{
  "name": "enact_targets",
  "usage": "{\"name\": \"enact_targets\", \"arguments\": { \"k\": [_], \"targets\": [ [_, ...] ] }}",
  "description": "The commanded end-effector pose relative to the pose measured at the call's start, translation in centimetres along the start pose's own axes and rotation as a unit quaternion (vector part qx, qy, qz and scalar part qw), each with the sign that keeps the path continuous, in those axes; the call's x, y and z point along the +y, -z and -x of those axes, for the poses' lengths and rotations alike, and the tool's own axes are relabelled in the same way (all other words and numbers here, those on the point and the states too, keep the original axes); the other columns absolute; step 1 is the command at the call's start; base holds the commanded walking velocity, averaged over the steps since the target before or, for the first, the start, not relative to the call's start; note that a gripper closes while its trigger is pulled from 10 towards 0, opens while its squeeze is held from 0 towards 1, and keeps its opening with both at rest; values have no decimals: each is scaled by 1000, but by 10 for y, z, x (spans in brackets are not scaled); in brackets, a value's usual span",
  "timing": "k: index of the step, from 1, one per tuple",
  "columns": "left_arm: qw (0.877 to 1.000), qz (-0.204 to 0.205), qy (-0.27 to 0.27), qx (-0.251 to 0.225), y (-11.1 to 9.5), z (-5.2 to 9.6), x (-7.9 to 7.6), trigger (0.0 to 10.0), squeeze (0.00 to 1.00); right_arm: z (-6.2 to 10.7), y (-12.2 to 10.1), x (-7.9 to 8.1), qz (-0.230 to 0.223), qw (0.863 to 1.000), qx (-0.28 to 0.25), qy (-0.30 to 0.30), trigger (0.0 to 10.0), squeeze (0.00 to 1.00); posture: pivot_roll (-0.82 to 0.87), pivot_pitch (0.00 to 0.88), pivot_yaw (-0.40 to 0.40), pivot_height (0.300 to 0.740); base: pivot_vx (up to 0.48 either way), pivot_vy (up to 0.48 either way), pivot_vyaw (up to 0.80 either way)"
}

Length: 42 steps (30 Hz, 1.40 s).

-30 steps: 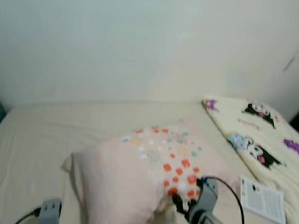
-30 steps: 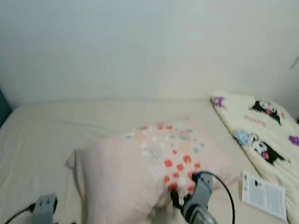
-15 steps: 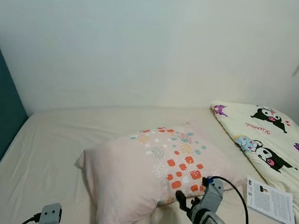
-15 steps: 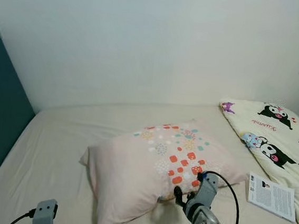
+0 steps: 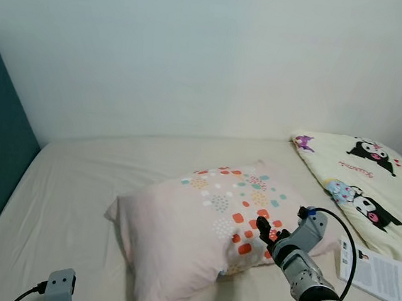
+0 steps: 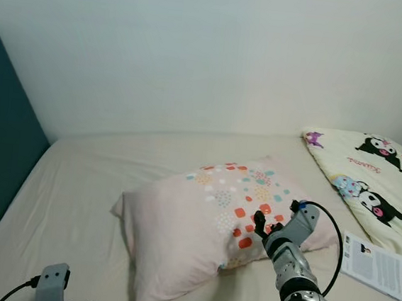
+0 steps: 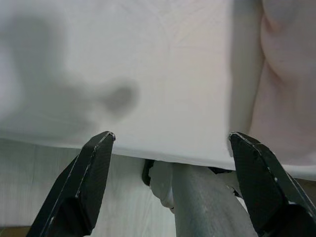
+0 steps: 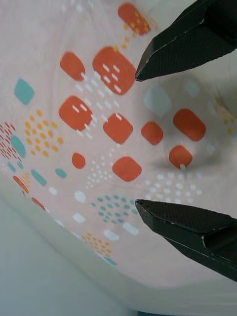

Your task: Clean up the room

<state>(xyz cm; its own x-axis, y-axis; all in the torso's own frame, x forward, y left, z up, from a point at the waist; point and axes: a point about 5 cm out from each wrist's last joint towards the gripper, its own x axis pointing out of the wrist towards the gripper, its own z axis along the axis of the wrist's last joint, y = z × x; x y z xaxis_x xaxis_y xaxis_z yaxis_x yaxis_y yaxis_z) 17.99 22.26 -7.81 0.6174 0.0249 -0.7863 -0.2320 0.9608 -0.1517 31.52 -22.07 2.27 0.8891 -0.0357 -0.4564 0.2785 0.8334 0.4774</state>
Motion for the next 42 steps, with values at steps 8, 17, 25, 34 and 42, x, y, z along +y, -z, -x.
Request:
{"name": "enact_targets", "arguments": {
  "k": [8, 17, 25, 34, 42],
  "targets": [
    [999, -28, -11, 15, 3, 2, 9, 10000, 0, 1, -5, -7, -17, 1000, -15, 12, 10000, 0, -37, 0, -5, 721, -241, 0, 0],
    [1000, -25, -10, 6, 1, 2, 6, 10000, 0, 2, -2, -7, -15, 1000, -11, 13, 10000, 0, -43, 0, -5, 721, -181, 0, 0],
    [1000, -25, -10, 8, 1, 1, 5, 10000, 0, 1, -4, -5, -17, 1000, -13, 9, 10000, 0, -46, 0, -7, 721, 0, 0, 0],
    [999, -31, -4, 11, 2, 1, 3, 10000, 0, 1, -6, -5, -16, 1000, -17, 10, 10000, 0, -47, 0, -7, 721, 0, 0, 0],
    [998, -54, 13, 13, 2, 0, -1, 10000, 0, 0, -8, -4, -16, 1000, -22, 9, 10000, 0, -48, 0, -5, 721, 0, -147, 0]
  ]
}}
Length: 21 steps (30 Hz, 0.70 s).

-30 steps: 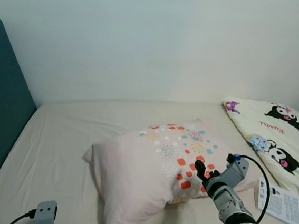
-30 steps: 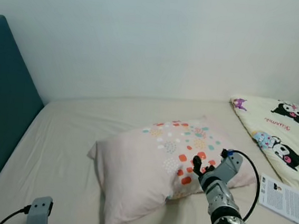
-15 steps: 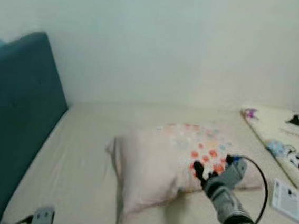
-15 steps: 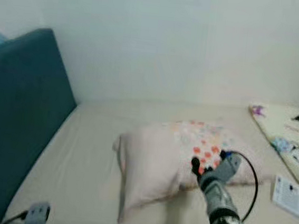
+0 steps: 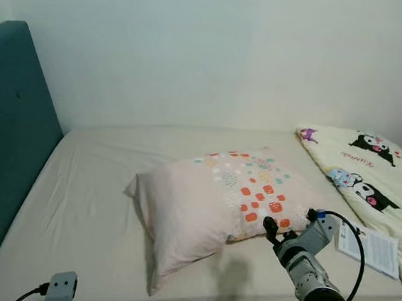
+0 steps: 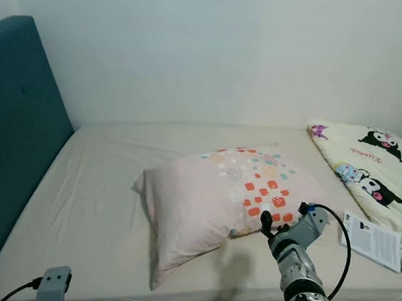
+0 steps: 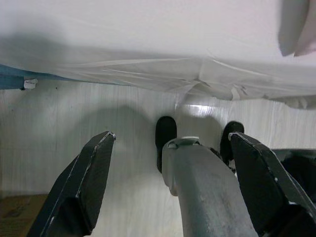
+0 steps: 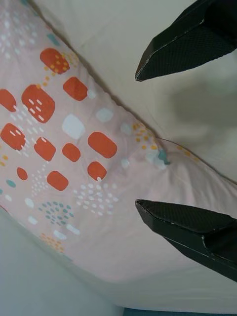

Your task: Clean up the room

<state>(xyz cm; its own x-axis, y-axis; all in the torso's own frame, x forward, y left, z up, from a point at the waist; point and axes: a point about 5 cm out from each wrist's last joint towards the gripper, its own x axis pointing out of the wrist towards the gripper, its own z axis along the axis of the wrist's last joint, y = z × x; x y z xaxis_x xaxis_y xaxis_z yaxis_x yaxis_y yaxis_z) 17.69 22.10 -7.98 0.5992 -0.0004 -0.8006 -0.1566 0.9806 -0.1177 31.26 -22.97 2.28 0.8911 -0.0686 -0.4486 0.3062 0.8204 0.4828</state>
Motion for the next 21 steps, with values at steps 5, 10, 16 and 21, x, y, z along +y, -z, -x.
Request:
{"name": "enact_targets", "arguments": {
  "k": [5, 10, 16, 21],
  "targets": [
    [1000, -7, -4, -2, -2, -1, -1, 10000, 0, -2, -6, 6, -4, 1000, -13, -6, 10000, 0, -50, 0, -4, 721, 0, -285, 0],
    [1000, -1, -7, -4, -3, -1, -1, 10000, 0, -2, -7, 7, -1, 1000, -13, -8, 10000, 0, -49, 0, -5, 721, 0, 0, 0],
    [1000, 1, -6, -7, -2, 0, 0, 10000, 0, -3, -7, 8, 15, 1000, -11, -10, 10000, 0, -43, 0, -3, 721, 0, 0, 0],
    [1000, 8, -3, -15, -4, 0, 1, 10000, 0, -3, -6, 8, 21, 1000, -6, -7, 10000, 0, -42, 0, -3, 721, 0, 0, 0]
  ]
}}
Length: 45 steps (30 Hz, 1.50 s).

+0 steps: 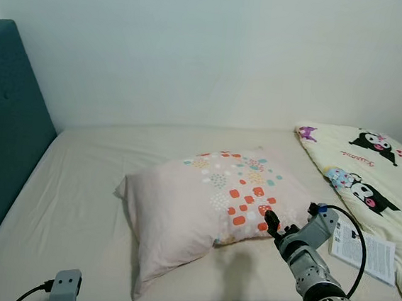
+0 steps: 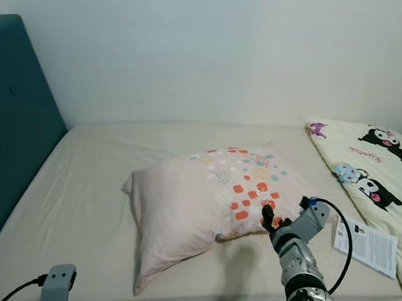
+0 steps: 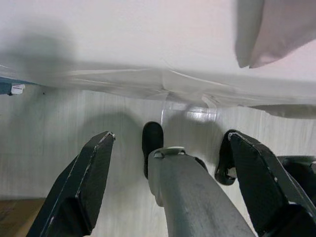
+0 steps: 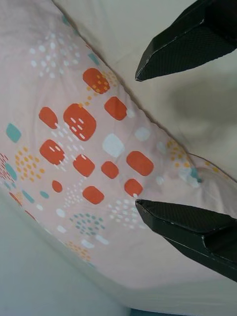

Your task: Clean up the room

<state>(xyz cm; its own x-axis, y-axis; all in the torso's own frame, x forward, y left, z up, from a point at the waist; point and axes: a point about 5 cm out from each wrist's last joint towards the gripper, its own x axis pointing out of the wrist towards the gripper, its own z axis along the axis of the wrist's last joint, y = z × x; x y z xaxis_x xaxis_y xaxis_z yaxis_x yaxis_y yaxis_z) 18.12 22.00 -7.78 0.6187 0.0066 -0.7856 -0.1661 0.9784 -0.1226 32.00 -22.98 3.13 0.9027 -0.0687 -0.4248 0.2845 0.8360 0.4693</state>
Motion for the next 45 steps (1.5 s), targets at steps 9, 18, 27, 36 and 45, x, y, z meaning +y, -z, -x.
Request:
{"name": "enact_targets", "arguments": {
  "k": [9, 18, 27, 36, 45],
  "targets": [
    [993, -37, 19, -109, -56, -3, -3, 10000, 0, -3, -12, 8, 6, 1000, -17, -19, 10000, 0, -38, 0, -9, 691, 0, 0, 0],
    [972, -26, 27, -233, -126, 4, 1, 10000, 0, -3, -41, 3, -33, 997, -66, -23, 10000, 0, -34, 0, -7, 661, 0, 0, 0],
    [944, -47, 61, -320, -170, 16, -8, 10000, 0, 2, -72, -10, -98, 987, -128, -20, 10000, 0, -25, 37, 1, 626, 0, 0, 0],
    [926, -75, 89, -360, -182, 26, -12, 10000, 0, 5, -88, -14, -137, 976, -166, -41, 10000, 0, -13, 123, 25, 596, 0, 0, 0],
    [899, -97, 105, -414, -198, 51, -6, 10000, 0, 11, -135, -5, -159, 954, -237, -96, 10000, 0, 37, 229, 38, 561, 0, 0, 0]
  ]
}}
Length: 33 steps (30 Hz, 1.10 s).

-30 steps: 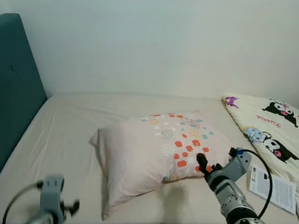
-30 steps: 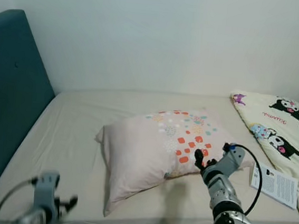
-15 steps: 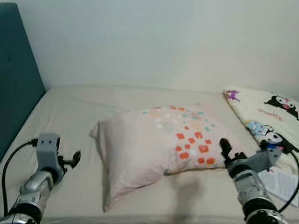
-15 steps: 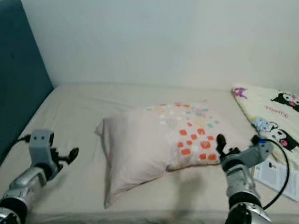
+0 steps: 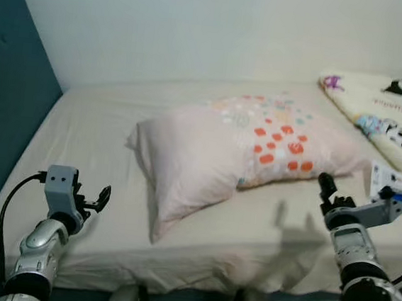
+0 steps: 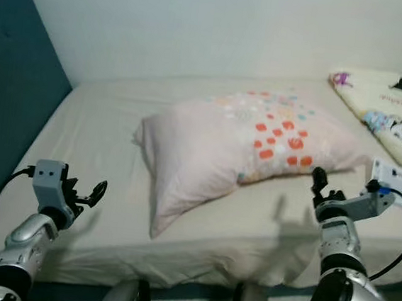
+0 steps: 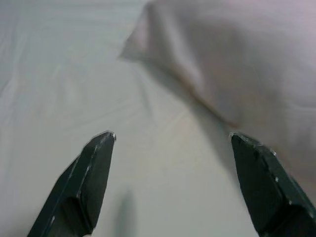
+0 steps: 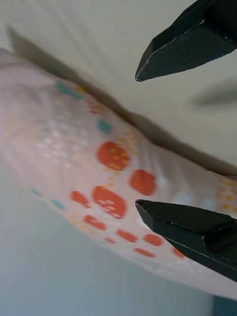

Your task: Clean up the room

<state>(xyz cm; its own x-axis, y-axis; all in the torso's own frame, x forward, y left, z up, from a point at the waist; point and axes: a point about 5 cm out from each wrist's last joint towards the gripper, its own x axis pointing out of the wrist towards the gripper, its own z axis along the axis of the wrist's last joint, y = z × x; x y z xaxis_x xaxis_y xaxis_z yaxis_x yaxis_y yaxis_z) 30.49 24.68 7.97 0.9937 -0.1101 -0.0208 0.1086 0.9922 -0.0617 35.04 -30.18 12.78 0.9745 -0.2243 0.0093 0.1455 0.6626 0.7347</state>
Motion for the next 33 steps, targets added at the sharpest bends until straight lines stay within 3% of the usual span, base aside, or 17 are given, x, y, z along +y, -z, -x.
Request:
{"name": "enact_targets", "arguments": {
  "k": [1, 7, 17, 21, 26, 33],
  "targets": [
    [1000, -14, 3, -4, -9, 6, 8, 10000, 0, -6, -16, 11, -10, 999, -26, -27, 10000, 0, 48, 249, 44, 556, 0, 0, 0],
    [999, -33, 20, -15, -28, 25, 8, 10000, 0, -15, -36, 32, -18, 995, -55, -78, 10000, 0, 93, 330, 61, 552, 0, 0, 0],
    [997, -57, 43, -7, -49, 46, 1, 10000, 0, -23, -29, 61, -77, 983, -58, -157, 10000, 0, 150, 414, 90, 552, 0, 0, 0],
    [997, -58, 44, -7, -53, 47, 1, 10000, 0, -24, -29, 65, -87, 981, -60, -160, 10000, 0, 157, 426, 93, 552, 0, 0, 0],
    [996, -66, 52, -9, -75, 58, -2, 10000, 0, -33, -36, 86, -104, 979, -74, -156, 10000, 0, 194, 473, 114, 552, 0, 0, 0],
    [996, -72, 56, -8, -85, 61, -2, 10000, 0, -36, -47, 94, -119, 977, -96, -147, 10000, 0, 208, 490, 119, 552, 0, 0, 0]
  ]
}}
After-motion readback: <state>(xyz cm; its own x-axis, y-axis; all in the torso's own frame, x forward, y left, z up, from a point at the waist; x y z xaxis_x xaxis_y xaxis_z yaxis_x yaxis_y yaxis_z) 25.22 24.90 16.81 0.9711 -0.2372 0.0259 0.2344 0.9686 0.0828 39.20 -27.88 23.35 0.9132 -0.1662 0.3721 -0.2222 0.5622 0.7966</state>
